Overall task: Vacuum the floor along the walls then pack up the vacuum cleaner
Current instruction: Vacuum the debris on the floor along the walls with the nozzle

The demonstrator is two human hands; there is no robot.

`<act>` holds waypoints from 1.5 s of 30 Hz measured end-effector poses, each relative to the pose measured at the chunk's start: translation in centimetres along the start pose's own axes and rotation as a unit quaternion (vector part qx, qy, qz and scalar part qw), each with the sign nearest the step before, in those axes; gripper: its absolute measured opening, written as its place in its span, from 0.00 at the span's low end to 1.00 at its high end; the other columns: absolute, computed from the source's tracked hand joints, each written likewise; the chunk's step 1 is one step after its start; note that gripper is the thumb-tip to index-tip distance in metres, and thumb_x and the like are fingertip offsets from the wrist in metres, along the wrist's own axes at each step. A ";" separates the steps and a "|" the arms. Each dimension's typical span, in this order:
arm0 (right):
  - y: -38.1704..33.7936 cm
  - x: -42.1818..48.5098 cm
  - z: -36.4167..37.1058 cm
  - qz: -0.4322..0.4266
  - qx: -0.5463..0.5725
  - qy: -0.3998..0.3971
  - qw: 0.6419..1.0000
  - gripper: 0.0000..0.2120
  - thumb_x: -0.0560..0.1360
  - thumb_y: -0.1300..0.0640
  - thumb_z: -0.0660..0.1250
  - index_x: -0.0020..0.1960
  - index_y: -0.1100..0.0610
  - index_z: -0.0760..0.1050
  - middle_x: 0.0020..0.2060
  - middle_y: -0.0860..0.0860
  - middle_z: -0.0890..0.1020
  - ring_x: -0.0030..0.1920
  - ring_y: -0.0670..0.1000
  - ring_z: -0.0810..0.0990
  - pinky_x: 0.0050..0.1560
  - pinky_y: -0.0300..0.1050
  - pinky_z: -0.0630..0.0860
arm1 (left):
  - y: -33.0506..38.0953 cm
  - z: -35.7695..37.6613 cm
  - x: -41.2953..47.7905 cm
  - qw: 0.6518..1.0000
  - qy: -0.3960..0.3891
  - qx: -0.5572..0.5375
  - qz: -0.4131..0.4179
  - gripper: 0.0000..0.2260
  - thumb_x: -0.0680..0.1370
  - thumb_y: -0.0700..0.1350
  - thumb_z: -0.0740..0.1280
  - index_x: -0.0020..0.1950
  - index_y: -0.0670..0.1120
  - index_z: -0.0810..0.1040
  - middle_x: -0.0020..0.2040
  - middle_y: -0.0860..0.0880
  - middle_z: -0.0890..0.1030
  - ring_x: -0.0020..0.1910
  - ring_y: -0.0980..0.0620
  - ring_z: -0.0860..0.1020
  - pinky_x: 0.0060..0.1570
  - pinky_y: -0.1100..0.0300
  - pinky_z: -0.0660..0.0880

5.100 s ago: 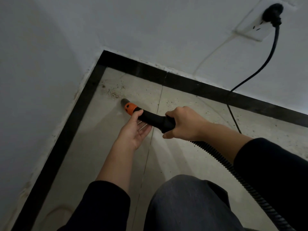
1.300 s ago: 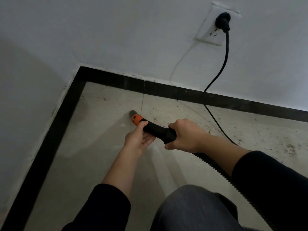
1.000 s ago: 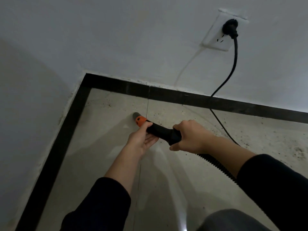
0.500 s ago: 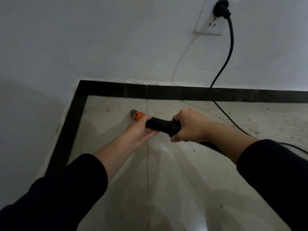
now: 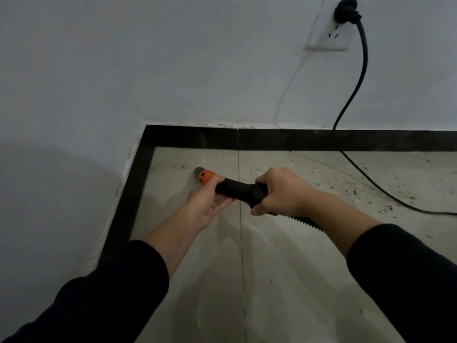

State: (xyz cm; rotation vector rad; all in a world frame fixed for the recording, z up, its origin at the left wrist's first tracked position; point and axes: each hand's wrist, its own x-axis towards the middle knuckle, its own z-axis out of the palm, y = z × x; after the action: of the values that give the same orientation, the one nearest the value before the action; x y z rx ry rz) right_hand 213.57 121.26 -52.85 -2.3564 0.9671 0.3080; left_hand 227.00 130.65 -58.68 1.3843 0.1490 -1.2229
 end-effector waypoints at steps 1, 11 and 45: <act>-0.2 0.2 0.2 -0.001 -0.001 0.000 1.000 0.15 0.66 0.51 0.77 0.48 0.55 0.79 0.36 0.51 0.81 0.37 0.50 0.81 0.41 0.47 0.82 | 0.1 -0.2 0.0 1.000 0.004 0.001 0.004 0.08 0.78 0.44 0.68 0.52 0.40 0.74 0.47 0.40 0.81 0.47 0.45 0.82 0.41 0.60 0.80; -1.6 0.8 1.8 -0.002 0.054 0.027 0.998 0.27 0.65 0.51 0.78 0.57 0.54 0.68 0.48 0.51 0.78 0.42 0.51 0.80 0.47 0.50 0.82 | 0.6 -1.9 1.0 0.998 0.043 0.007 0.035 0.08 0.78 0.44 0.68 0.53 0.41 0.75 0.46 0.41 0.81 0.45 0.47 0.82 0.43 0.59 0.79; -7.8 3.4 5.3 -0.037 0.102 0.030 0.994 0.26 0.63 0.52 0.80 0.52 0.53 0.67 0.45 0.51 0.77 0.42 0.52 0.79 0.45 0.52 0.81 | 3.0 -8.4 1.1 0.989 0.132 -0.004 0.068 0.08 0.77 0.46 0.69 0.51 0.42 0.75 0.43 0.44 0.81 0.42 0.51 0.81 0.36 0.62 0.78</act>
State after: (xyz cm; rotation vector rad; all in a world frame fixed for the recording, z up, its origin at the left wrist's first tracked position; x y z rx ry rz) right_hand 221.46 126.94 -55.26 -2.2195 0.8912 0.1039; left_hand 234.20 135.81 -59.86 1.5209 0.2405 -0.9232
